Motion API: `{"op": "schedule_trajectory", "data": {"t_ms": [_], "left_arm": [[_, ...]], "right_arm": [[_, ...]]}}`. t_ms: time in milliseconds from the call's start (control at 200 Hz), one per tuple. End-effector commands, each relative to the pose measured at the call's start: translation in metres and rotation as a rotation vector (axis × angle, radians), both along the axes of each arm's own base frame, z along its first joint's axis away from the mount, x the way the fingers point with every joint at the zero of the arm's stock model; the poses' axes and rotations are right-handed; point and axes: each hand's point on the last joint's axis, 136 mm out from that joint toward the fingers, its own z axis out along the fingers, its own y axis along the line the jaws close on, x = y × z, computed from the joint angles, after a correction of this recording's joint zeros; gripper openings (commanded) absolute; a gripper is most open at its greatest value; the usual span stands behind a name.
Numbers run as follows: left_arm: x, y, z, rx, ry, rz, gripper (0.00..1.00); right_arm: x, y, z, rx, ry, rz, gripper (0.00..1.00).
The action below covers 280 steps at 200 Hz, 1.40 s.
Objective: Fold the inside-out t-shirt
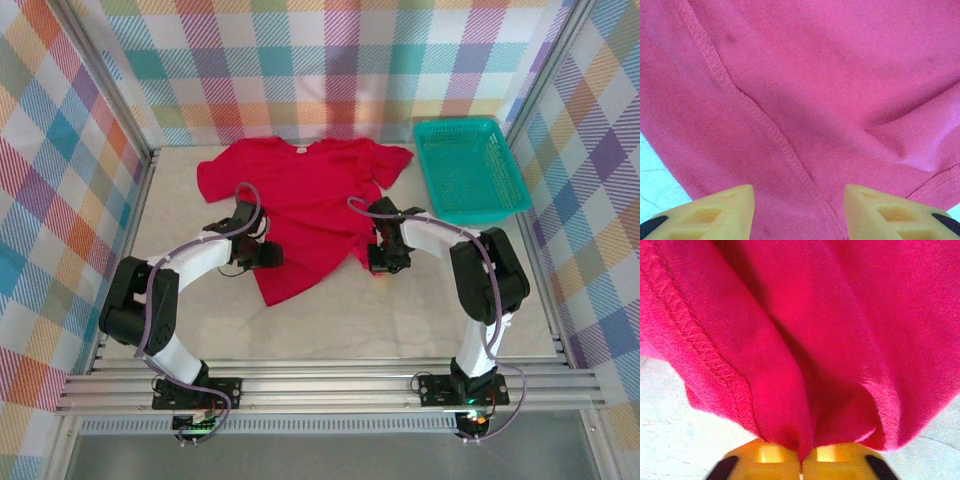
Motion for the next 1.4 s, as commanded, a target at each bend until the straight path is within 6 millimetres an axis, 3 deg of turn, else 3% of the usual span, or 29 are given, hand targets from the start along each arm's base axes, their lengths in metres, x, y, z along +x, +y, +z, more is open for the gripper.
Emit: {"op": "schedule_trajectory", "data": {"t_ms": [0, 180, 310, 425, 440, 505, 560, 585, 730, 835, 950, 1090, 1395], "left_arm": [[0.000, 0.003, 0.008, 0.016, 0.001, 0.009, 0.50], [0.000, 0.012, 0.002, 0.057, 0.022, 0.029, 0.49], [0.000, 0.024, -0.004, 0.094, 0.054, 0.053, 0.49], [0.002, 0.028, -0.006, 0.098, 0.067, 0.068, 0.49], [0.002, 0.028, -0.006, 0.097, 0.068, 0.069, 0.48], [0.004, 0.026, -0.003, 0.083, 0.067, 0.067, 0.48], [0.006, 0.023, 0.001, 0.069, 0.055, 0.070, 0.47], [0.007, 0.021, 0.004, 0.063, 0.046, 0.069, 0.46], [0.008, 0.007, 0.022, 0.041, 0.003, 0.044, 0.46], [0.006, -0.007, 0.033, 0.030, -0.023, 0.015, 0.47], [0.005, -0.020, 0.040, -0.002, -0.039, 0.002, 0.47], [0.006, -0.023, 0.045, -0.017, -0.050, 0.002, 0.46], [0.001, -0.020, 0.041, -0.001, -0.037, 0.001, 0.46]], "right_arm": [[0.004, -0.009, 0.033, -0.032, -0.056, 0.019, 0.00], [-0.026, -0.042, 0.066, -0.082, -0.051, 0.016, 0.00], [-0.046, -0.086, 0.074, -0.148, -0.044, -0.075, 0.00], [-0.050, -0.102, 0.072, -0.136, -0.054, -0.131, 0.00], [-0.050, -0.103, 0.072, -0.137, -0.051, -0.134, 0.04], [-0.051, -0.099, 0.067, -0.122, -0.033, -0.134, 0.22], [-0.050, -0.095, 0.063, -0.105, -0.017, -0.135, 0.43], [-0.050, -0.095, 0.062, -0.102, -0.010, -0.140, 0.46], [-0.046, -0.081, 0.074, -0.024, -0.029, -0.157, 0.44], [-0.044, -0.047, 0.087, 0.186, -0.052, -0.180, 0.41], [-0.045, -0.015, 0.076, 0.372, -0.024, -0.239, 0.37], [-0.038, -0.019, 0.050, 0.324, -0.012, -0.293, 0.35], [-0.020, -0.020, 0.021, 0.259, -0.002, -0.278, 0.38]]}}
